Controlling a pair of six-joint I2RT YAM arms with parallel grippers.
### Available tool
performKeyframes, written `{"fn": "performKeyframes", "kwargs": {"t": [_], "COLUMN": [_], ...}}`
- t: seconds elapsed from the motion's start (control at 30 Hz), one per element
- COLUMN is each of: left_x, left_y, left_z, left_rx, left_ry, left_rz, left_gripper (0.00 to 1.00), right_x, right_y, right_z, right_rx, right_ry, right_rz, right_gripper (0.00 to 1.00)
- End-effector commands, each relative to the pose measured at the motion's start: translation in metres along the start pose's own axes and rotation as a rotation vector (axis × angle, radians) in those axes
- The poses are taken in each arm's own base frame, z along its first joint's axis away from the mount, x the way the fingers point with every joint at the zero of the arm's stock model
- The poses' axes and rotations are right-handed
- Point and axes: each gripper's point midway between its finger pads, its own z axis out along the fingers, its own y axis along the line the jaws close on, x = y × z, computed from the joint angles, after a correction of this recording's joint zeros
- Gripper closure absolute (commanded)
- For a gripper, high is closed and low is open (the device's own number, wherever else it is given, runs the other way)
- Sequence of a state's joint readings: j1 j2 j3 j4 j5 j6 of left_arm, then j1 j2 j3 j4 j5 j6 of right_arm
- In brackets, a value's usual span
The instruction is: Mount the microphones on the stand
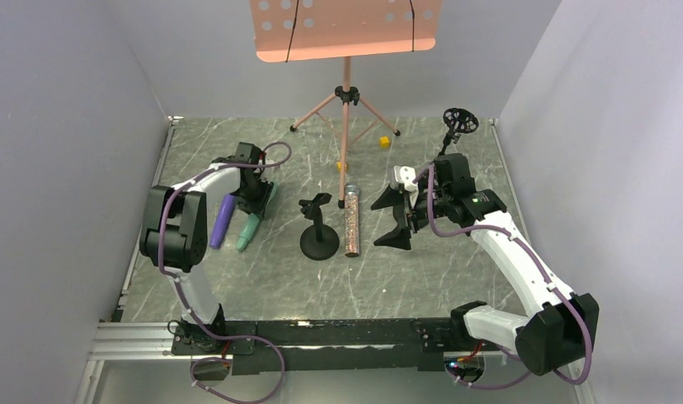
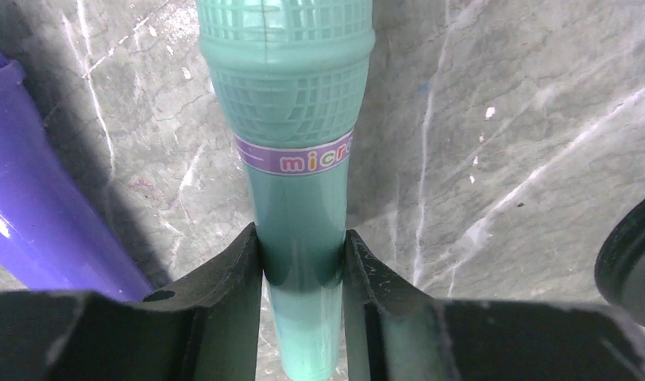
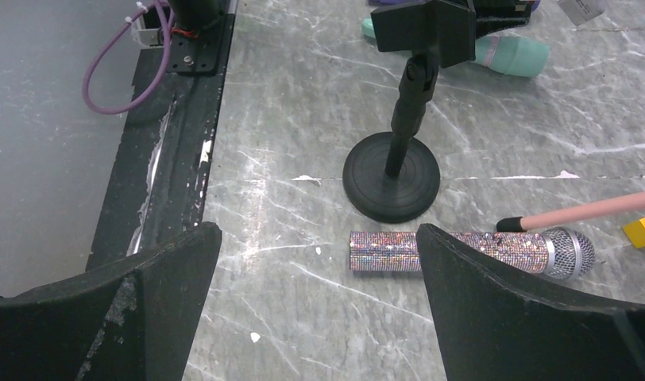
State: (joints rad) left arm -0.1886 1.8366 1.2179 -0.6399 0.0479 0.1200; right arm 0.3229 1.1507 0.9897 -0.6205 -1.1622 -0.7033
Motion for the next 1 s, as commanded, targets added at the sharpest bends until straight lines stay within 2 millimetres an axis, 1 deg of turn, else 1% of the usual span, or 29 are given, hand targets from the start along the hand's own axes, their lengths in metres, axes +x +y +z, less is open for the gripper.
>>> {"fn": "performKeyframes", "kwargs": {"t": [0.0,0.07,0.2,0.3,0.37,0.4,0.43,0.47,0.5,0.53,0.57,0.63,0.7,0.8,0.87,0.97], "left_x": [-0.022,-0.028,-0.037,-0.037,-0.036,-0.036,-0.036,-0.036,-0.038,-0.038,-0.04,-0.04,-0.04,-0.043,-0.048,-0.057], "left_y": [-0.003,-0.004,-0.01,-0.024,-0.035,-0.041,-0.048,-0.054,-0.062,-0.071,-0.079,-0.099,-0.117,-0.148,-0.167,-0.192], "left_z": [-0.028,-0.046,-0.091,-0.124,-0.151,-0.167,-0.187,-0.207,-0.232,-0.264,-0.289,-0.331,-0.361,-0.399,-0.423,-0.45], "left_rx": [-0.012,-0.014,-0.008,0.048,0.097,0.126,0.16,0.189,0.225,0.274,0.319,0.447,0.566,0.733,0.813,0.91], "left_ry": [-0.112,-0.173,-0.334,-0.47,-0.575,-0.631,-0.7,-0.771,-0.857,-0.961,-1.042,-1.155,-1.222,-1.312,-1.375,-1.449], "left_rz": [-0.018,-0.03,-0.069,-0.107,-0.117,-0.118,-0.117,-0.113,-0.109,-0.099,-0.096,-0.073,-0.062,-0.047,-0.029,-0.022], "left_gripper": [0.87,0.88,0.91,0.91,0.91,0.91,0.91,0.91,0.91,0.91,0.92,0.92,0.93,0.93,0.93,0.94], "right_x": [-0.017,-0.018,-0.018,-0.019,-0.02,-0.022,-0.024,-0.03,-0.04,-0.047,-0.056,-0.075,-0.096,-0.128,-0.146,-0.164], "right_y": [0.003,0.003,0.0,0.001,0.0,-0.002,-0.004,-0.006,-0.009,-0.011,-0.011,-0.011,-0.01,-0.005,0.0,0.01], "right_z": [-0.005,-0.006,-0.011,-0.015,-0.018,-0.02,-0.021,-0.022,-0.024,-0.024,-0.026,-0.028,-0.029,-0.024,-0.015,-0.003], "right_rx": [-0.014,-0.009,0.004,0.006,0.016,0.025,0.037,0.047,0.054,0.05,0.043,0.017,-0.016,-0.082,-0.111,-0.144], "right_ry": [-0.045,-0.046,-0.051,-0.059,-0.056,-0.052,-0.046,-0.049,-0.058,-0.063,-0.067,-0.084,-0.112,-0.172,-0.206,-0.244], "right_rz": [-0.073,-0.072,-0.07,-0.071,-0.072,-0.076,-0.069,-0.06,-0.058,-0.039,-0.025,0.0,0.048,0.12,0.149,0.171], "right_gripper": [0.0,0.0,0.0,0.0,0.0,0.0,0.0,0.0,0.0,0.0,0.0,0.0,0.0,0.0,0.0,0.0]}}
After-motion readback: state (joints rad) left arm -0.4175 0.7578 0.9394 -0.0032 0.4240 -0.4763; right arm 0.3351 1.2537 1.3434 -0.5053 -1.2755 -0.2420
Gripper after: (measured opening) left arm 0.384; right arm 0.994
